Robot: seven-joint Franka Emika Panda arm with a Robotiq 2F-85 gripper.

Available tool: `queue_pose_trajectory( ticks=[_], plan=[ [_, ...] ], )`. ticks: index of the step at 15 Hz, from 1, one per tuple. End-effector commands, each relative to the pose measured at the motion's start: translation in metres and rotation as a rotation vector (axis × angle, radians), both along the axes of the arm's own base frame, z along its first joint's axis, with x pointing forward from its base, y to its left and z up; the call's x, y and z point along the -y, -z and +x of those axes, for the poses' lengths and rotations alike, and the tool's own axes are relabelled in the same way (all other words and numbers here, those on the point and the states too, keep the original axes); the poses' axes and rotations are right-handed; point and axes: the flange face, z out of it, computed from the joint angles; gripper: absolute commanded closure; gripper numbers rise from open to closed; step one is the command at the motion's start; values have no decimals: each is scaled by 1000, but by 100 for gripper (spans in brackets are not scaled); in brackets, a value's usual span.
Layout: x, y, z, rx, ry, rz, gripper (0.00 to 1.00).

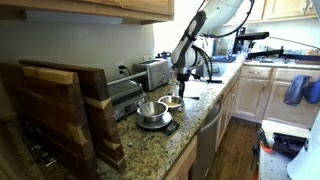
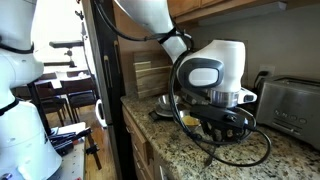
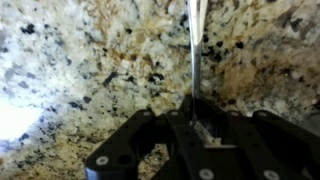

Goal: Use the silver spoon to scoop out the contents in the right bowl into the left bowl

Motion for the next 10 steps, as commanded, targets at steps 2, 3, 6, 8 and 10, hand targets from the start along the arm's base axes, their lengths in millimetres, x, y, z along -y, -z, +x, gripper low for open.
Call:
queue_pose_trajectory(
  ticks=[2,3,6,8,10],
  plan=[
    [5,-19,-17,-47,15,86,92],
    [5,-22,-19,-62,17,105,92],
    [5,-37,-23,-84,18,143,92],
    [8,-48,-22,-96,33,141,92],
    [9,-63,-22,-95,30,139,92]
  ],
)
